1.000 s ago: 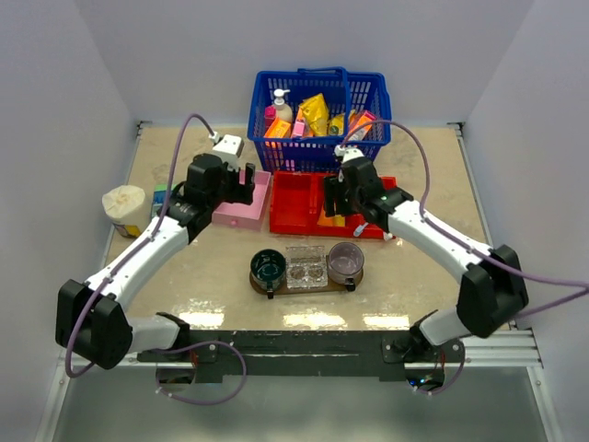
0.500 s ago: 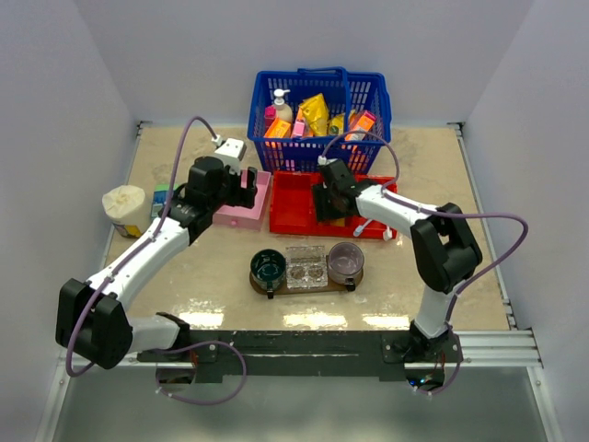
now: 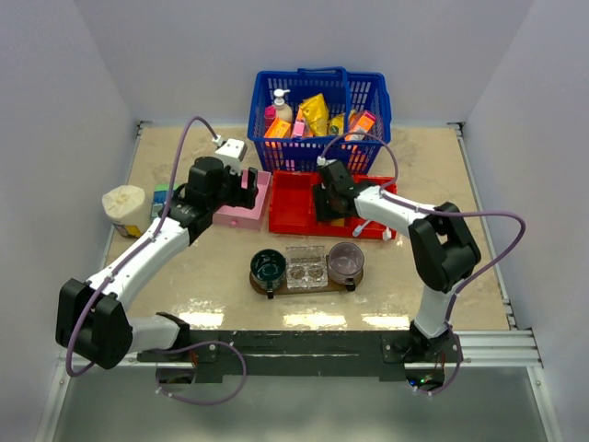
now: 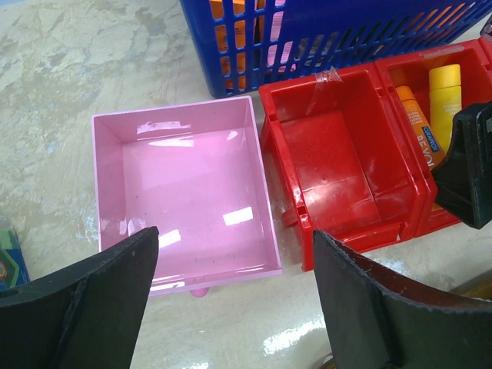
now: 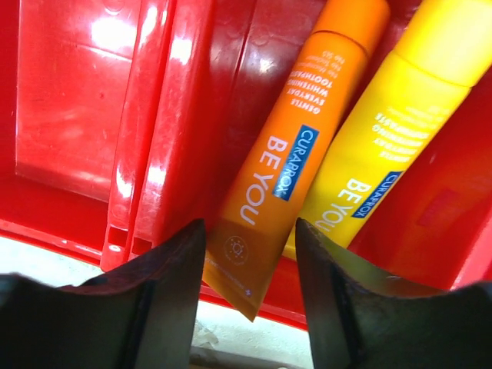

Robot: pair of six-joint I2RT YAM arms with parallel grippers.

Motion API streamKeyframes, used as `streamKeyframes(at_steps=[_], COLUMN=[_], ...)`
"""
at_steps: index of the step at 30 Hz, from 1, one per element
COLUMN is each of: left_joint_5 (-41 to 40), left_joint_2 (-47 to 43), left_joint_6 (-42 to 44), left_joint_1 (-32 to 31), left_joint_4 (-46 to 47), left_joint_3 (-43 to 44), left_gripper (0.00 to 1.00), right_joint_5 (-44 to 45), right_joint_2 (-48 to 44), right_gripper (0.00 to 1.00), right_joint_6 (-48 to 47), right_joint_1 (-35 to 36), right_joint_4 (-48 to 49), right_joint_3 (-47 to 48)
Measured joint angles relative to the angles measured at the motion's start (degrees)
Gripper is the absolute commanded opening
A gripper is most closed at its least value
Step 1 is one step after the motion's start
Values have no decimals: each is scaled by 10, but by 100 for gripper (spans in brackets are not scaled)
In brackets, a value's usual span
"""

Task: Prepare toiletry sets of a toothbrush and toothpaste on the tray

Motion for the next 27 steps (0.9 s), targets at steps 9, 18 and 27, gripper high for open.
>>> streamKeyframes(at_steps=[9,18,27], left_joint_5=[0,2,3], left_joint_2=[0,0,0], left_joint_6=[0,0,0], left_joint_1=[0,0,0], left_joint_4=[0,0,0], left_joint_3=[0,0,0], left_gripper=[85,85,85], right_joint_5=[-2,-5,-12], right_joint_2=[0,-19,-19], right_gripper=[35,14,0], right_joint_6=[7,22,31], right_joint_1=[1,1,1], right_joint_4=[5,8,8], right_joint_3=[-4,-8,-9])
